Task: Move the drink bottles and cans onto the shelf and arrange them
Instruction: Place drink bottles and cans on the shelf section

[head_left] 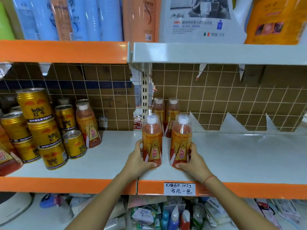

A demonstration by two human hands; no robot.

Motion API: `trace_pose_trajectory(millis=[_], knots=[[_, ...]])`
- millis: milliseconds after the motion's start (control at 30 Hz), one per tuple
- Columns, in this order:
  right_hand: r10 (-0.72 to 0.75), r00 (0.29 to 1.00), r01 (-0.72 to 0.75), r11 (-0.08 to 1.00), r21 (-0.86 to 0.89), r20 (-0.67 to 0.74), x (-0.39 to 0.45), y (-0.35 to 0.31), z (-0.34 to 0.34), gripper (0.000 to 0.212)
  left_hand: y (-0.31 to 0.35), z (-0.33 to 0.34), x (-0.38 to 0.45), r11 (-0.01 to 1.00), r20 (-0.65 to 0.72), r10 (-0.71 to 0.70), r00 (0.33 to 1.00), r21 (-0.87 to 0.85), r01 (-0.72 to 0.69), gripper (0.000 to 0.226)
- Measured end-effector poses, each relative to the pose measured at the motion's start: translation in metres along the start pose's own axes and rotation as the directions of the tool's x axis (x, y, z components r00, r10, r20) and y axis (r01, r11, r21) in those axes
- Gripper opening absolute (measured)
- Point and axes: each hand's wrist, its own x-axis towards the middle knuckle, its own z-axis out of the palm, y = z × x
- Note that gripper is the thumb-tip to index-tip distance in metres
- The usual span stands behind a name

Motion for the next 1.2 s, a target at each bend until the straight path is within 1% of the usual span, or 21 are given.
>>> trace_pose_trajectory(millis=[167,267,467,600,800,1033,1200], knots=[[-0.05,0.999,0.05,0.999,0.002,-0.016,0.004,0.002,-0.005,0.085,-0.009,0.0,0.005,0.997,-0.012,0.075,0.997,0.009,-0.075,0.094],[-0.072,0.996,0.071,0.997,-0.022,-0.046,0.003,0.002,-0.005,0.082,-0.014,0.0,0.008,0.995,-0.034,0.096,0.995,0.03,-0.095,0.091],[-0.058,0.994,0.056,0.998,-0.017,-0.095,0.002,0.004,-0.002,0.08,-0.015,0.001,0.008,0.994,-0.048,0.11,0.993,0.03,-0.109,0.089],[-0.061,0.994,0.059,0.998,-0.018,-0.09,0.003,0.002,-0.003,0.077,-0.013,0.001,0.01,0.993,-0.049,0.11,0.993,0.044,-0.108,0.091],[-0.065,0.993,0.065,0.998,-0.001,-0.103,0.018,-0.001,0.005,0.075,-0.015,0.007,0.025,0.993,-0.053,0.114,0.992,-0.005,-0.114,0.086],[-0.071,0.992,0.071,0.997,0.001,-0.105,0.047,-0.002,0.012,0.073,-0.015,0.012,0.061,0.992,-0.04,0.113,0.993,0.053,-0.111,0.086],[-0.075,0.99,0.074,0.997,-0.013,-0.122,0.067,0.003,0.012,0.075,-0.016,0.016,0.082,0.994,-0.028,0.081,0.996,0.083,-0.078,0.078]])
